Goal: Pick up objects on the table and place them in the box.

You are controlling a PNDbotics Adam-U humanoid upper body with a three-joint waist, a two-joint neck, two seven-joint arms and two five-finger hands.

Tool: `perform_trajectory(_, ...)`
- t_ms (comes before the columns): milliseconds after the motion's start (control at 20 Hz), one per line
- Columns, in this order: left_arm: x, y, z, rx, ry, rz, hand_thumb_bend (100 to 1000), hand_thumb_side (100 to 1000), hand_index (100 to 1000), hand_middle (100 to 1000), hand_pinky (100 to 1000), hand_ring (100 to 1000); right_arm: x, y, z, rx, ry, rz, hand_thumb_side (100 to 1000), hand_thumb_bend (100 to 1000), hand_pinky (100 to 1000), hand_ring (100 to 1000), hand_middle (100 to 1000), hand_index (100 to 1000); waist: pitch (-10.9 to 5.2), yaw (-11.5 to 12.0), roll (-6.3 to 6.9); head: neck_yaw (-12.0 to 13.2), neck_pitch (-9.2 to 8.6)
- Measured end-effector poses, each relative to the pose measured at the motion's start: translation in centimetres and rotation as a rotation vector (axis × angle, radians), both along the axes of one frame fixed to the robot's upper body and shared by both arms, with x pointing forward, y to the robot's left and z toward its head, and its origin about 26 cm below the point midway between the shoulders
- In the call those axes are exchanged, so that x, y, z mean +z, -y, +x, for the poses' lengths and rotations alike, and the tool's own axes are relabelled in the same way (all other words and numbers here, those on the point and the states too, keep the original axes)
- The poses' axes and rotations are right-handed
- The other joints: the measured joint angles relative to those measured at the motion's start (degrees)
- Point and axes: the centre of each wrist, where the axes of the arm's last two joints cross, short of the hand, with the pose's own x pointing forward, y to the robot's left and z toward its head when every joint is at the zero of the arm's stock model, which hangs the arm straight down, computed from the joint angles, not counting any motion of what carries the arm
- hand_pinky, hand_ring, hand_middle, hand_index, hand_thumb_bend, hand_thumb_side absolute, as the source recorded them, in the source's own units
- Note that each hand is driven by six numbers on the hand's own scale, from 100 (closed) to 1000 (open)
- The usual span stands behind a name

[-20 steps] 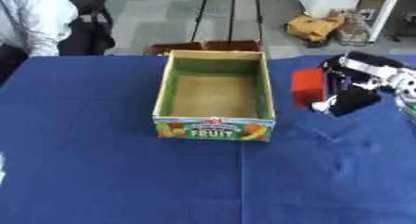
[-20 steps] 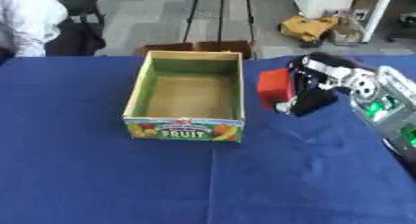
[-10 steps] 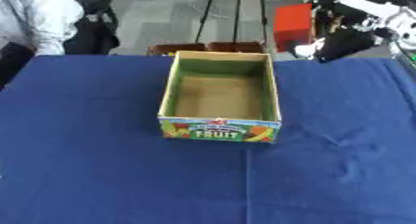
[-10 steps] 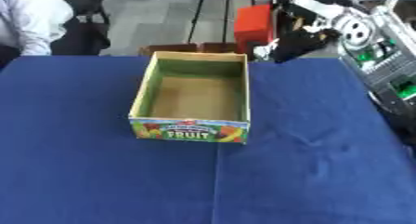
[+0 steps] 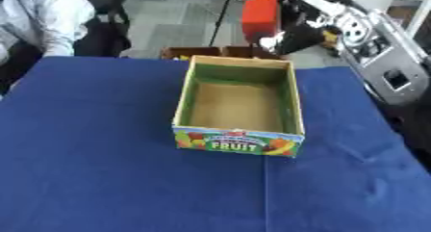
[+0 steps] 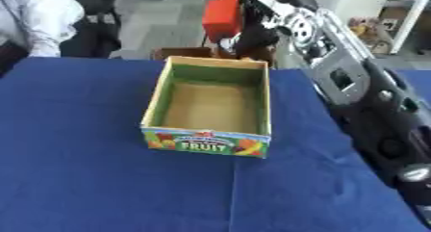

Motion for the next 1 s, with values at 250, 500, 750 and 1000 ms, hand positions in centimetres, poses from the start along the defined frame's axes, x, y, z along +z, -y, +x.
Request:
perform_trajectory(250,0.3,0.1,0.0,-0.011,0.008,-0.001,100,966,973,871,822,901,-3.5,0.1,3.0,-0.060,-0.043,-0.009,271,100,321,481,379,473,0.73,1.0,0.00,-0.6,-0.47)
perform_trajectory(500,0.4,0.5,0.0,-0.024,0.015,-0.003,100,966,973,871,823,901,-6.4,0.5,4.7,-0.087,-0.088,-0.017,296,100,330,488,385,480,0.90,1.6,0.00,-1.4,-0.50)
perform_trajectory(750,0.6,0.5,0.0,-0.030,0.023,-0.003,100,967,973,871,823,901,-9.1,1.1,5.8,-0.086,-0.131,-0.026,367,100,426,559,453,556,1.29,1.8,0.00,-2.6,-0.95)
perform_trajectory(1000,0.6,0.6,0.0,-0.031,0.023,-0.003,100,967,973,871,822,901,-10.1,1.7,6.2,-0.037,-0.181,-0.047,422,123,597,699,564,651,1.47,1.7,0.00,-2.8,-0.95)
